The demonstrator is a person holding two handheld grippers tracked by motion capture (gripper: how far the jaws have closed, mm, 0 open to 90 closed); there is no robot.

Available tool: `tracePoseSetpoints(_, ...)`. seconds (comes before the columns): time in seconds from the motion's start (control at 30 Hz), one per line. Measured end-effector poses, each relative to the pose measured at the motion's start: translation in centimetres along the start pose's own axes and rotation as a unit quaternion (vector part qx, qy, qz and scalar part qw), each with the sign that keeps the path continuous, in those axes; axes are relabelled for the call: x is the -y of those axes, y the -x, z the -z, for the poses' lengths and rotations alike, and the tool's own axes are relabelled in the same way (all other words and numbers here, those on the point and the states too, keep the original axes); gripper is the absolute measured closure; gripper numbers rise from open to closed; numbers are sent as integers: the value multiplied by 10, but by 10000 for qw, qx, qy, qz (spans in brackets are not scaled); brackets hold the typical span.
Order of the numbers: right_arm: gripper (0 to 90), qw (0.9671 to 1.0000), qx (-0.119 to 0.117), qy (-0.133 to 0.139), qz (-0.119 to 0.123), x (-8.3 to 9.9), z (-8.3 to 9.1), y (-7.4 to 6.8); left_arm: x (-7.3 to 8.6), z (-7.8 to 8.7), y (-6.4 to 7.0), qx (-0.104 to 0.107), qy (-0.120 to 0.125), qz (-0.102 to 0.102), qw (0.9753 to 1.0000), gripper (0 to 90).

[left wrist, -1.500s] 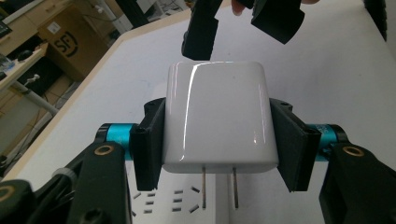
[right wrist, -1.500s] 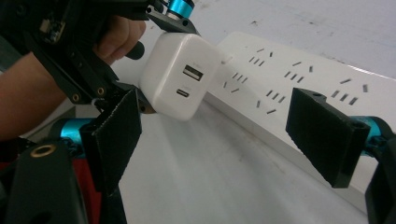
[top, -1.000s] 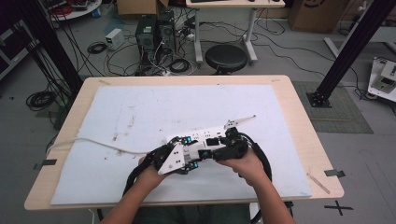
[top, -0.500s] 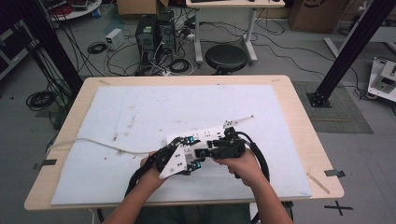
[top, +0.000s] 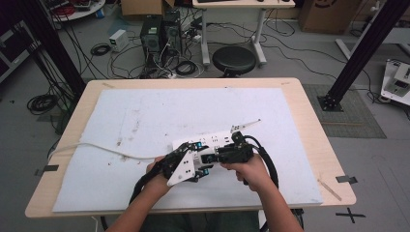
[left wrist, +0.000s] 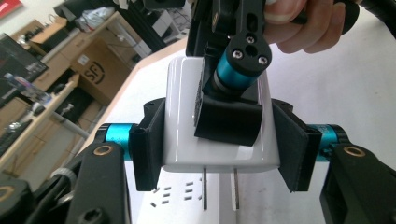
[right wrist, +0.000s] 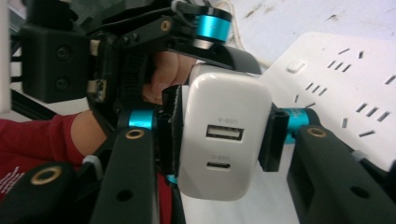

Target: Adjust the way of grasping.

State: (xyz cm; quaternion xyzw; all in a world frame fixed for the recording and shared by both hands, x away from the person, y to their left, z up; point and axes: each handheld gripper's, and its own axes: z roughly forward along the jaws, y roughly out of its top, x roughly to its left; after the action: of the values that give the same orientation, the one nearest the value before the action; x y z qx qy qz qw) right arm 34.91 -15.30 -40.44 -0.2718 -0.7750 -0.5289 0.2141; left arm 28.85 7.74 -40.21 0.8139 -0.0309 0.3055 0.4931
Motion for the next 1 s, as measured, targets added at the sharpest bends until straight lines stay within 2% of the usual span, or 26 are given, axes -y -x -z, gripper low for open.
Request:
tracePoseSetpoints(0.1,631,10000,-33,49,11,-1,1,0,-2,-2,-2,39,-73,38,10000,408)
tracePoseSetpoints(0.17,633,10000,-20,19,-29,-1,2,-1,-3,-2,-4,-52,-118,99,9999,344)
tracePoseSetpoints(0.2,633,10000,65,12,-25,-1,4,-1,-3,-1,-5,-58,-121,195,9997,295)
tracePoseSetpoints(0.3,633,9997,215,115,-20,-1,10,0,-3,3,-10,-33,-104,438,9990,250)
tracePoseSetpoints(0.33,633,9997,174,154,-24,-1,13,1,-2,5,-11,-13,-99,506,9987,244)
tracePoseSetpoints(0.5,633,9985,380,393,59,-3,27,-1,-3,13,-16,-34,-171,684,9975,176)
tracePoseSetpoints(0.57,633,9963,585,575,255,-5,37,-4,-2,22,-23,-95,-317,805,9962,176)
tracePoseSetpoints(0.6,632,9954,680,579,337,-6,39,-6,-2,25,-25,-106,-362,886,9954,176)
tracePoseSetpoints(0.67,632,9918,936,627,604,-8,44,-12,1,32,-34,-54,-490,1118,9925,176)
tracePoseSetpoints(0.7,632,9904,1000,639,702,-9,46,-15,2,37,-40,-78,-606,1283,9899,176)
tracePoseSetpoints(0.77,633,9861,1211,673,915,-11,51,-23,5,47,-51,-79,-722,1494,9861,176)
tracePoseSetpoints(0.8,632,9833,1317,647,1076,-12,54,-27,5,50,-55,-93,-788,1546,9848,176)
tracePoseSetpoints(0.83,632,9820,1392,617,1116,-13,55,-30,6,56,-61,-111,-908,1643,9822,176)
tracePoseSetpoints(0.87,632,9788,1522,596,1236,-14,58,-32,6,60,-65,-91,-998,1693,9805,176)
tracePoseSetpoints(0.93,633,9762,1637,521,1322,-16,61,-36,8,65,-73,-28,-1240,1779,9762,176)
tracePoseSetpoints(0.97,632,9739,1730,500,1383,-17,62,-38,10,68,-78,5,-1450,1809,9727,176)
tracePoseSetpoints(1.0,632,9714,1829,406,1459,-18,64,-40,11,70,-81,36,-1552,1863,9702,176)
